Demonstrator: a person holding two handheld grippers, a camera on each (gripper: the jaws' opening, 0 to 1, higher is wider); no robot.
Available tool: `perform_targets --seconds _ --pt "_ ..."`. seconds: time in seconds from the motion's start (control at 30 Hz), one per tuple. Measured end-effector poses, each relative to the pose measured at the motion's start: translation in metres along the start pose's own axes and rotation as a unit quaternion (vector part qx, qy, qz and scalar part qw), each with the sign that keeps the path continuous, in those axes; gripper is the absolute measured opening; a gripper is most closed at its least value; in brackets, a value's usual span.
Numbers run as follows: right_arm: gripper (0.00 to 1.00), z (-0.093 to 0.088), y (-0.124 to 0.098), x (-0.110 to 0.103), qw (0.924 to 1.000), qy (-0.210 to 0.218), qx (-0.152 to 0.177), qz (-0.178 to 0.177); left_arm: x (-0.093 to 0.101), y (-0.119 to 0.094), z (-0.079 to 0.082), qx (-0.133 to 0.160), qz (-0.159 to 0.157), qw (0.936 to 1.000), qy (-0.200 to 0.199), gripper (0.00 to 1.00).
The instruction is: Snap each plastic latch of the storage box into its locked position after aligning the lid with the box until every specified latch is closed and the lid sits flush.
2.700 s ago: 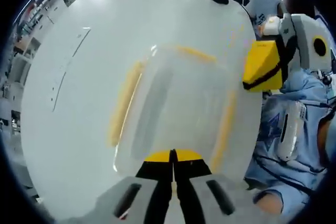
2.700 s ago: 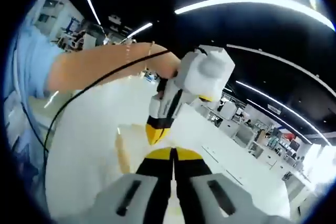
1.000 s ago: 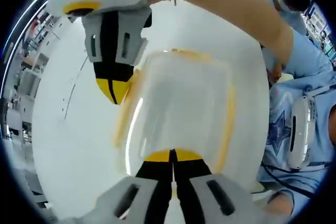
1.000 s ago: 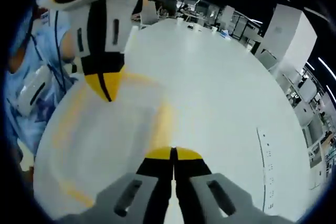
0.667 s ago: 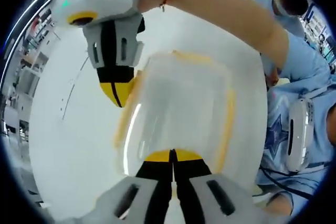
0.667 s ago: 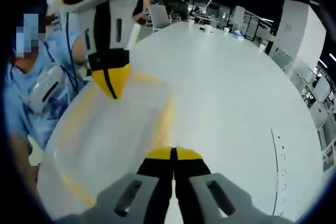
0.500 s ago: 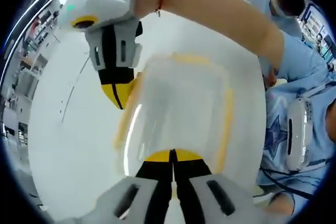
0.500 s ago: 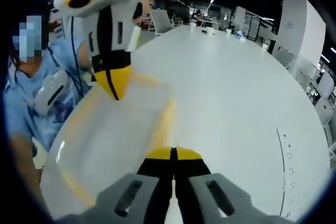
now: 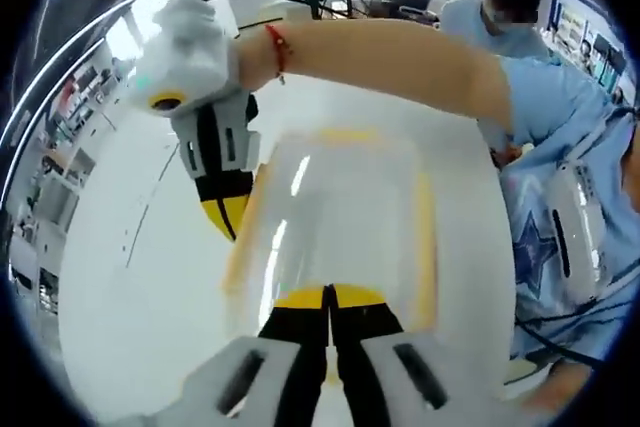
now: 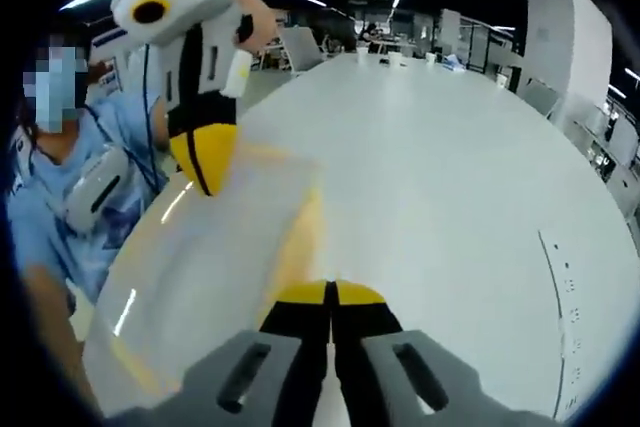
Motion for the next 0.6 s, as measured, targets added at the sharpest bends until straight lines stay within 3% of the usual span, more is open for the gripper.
perform_targets --seconds 0.1,0.13,0.23,0.3,0.33,0.4,0.43,0.5,0.6 --pt "0.00 -0.004 -0.001 -0.002 0.9995 0.024 0.016 -0.016 0.000 -0.001 -0.004 0.035 -0.004 0.9994 -0.003 0.00" --pt "0.00 -0.005 -0.002 -0.002 0.9981 0.052 0.025 -0.023 -0.001 -0.001 -0.004 0.051 -0.004 0.9987 -0.001 0.01" --pt "0.00 -0.006 -0.006 -0.002 0.9975 0.040 0.039 -0.042 -0.005 -0.001 -0.007 0.076 -0.002 0.9971 -0.008 0.05" --pt "0.00 -0.006 -0.012 0.004 0.9934 0.034 0.047 -0.099 -0.007 -0.001 -0.009 0.092 0.001 0.9957 -0.014 0.08" --pt "0.00 -0.004 -0.020 0.012 0.9841 0.036 0.068 -0.160 -0.008 -0.001 -0.010 0.100 0.008 0.9949 -0.013 0.10" --pt "0.01 -0.001 -0.036 0.019 0.9665 0.034 0.104 -0.232 -0.013 -0.001 -0.011 0.114 0.028 0.9931 -0.010 0.14" --pt "0.06 0.000 -0.044 0.022 0.9557 0.035 0.121 -0.266 -0.015 -0.001 -0.011 0.118 0.041 0.9921 -0.010 0.15" --pt "0.14 0.003 -0.058 0.020 0.9384 0.028 0.137 -0.316 -0.022 -0.001 -0.012 0.123 0.075 0.9895 -0.018 0.16" --pt "0.15 0.009 -0.068 0.005 0.9245 0.022 0.166 -0.342 -0.033 -0.001 -0.011 0.137 0.112 0.9836 -0.035 0.21"
Point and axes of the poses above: the point that each gripper's makers call its tool centre point, and the gripper's own axes: y roughly forward along the fingers, x roughly to its right, z roughly out of its top, the point moved 6 cm from there along -y, roughly backward along the fingers, and after that the axes turned 3 degrees about y, right-handed, at the moved point
